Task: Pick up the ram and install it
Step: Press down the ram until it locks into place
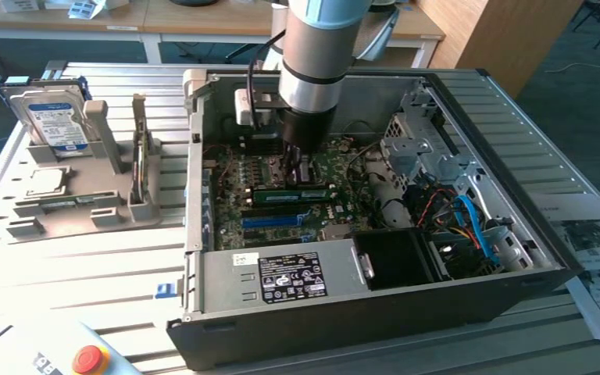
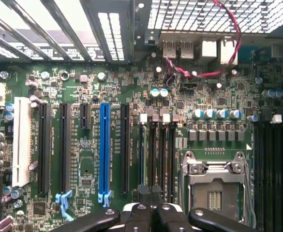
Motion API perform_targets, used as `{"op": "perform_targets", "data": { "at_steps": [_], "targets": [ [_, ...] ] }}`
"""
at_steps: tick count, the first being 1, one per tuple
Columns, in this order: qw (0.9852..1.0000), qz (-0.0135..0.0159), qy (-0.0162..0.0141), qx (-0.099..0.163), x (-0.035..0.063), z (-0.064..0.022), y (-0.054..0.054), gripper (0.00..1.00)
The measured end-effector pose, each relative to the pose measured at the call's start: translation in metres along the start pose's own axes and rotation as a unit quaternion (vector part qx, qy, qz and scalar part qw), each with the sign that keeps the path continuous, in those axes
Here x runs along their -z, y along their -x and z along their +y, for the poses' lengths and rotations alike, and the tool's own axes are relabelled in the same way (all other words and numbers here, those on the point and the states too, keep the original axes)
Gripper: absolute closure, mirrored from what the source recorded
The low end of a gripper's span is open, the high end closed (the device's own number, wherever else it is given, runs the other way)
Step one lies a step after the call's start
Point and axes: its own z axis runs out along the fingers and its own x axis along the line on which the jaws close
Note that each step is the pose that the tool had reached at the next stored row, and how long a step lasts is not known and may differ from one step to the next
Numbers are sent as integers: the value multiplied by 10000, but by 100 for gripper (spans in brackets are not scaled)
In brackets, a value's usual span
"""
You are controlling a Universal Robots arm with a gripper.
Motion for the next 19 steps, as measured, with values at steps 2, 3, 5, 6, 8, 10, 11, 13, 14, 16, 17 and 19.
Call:
{"op": "perform_targets", "data": {
  "at_steps": [2, 3, 5, 6, 8, 10, 11, 13, 14, 16, 17, 19],
  "targets": [
    [10000, -1, -13, 1, -1, 28, 0, 90],
    [10000, -1, -20, 1, -1, 40, -1, 90],
    [10000, -1, -31, 1, -2, 63, -1, 90],
    [10000, -1, -32, 1, -2, 67, 0, 90],
    [10000, -1, -33, 2, -2, 67, 0, 90],
    [10000, -1, -32, 2, -2, 67, -1, 90],
    [10000, -1, -32, 2, -3, 67, -1, 90],
    [10000, -1, -32, 2, -8, 69, -2, 90],
    [10000, 0, -32, 2, -9, 69, -2, 90],
    [10000, -1, -32, 2, -10, 69, -1, 90],
    [10000, -1, -32, 1, -11, 69, -1, 90],
    [10000, -1, -32, 2, -11, 69, -1, 90]
  ]
}}
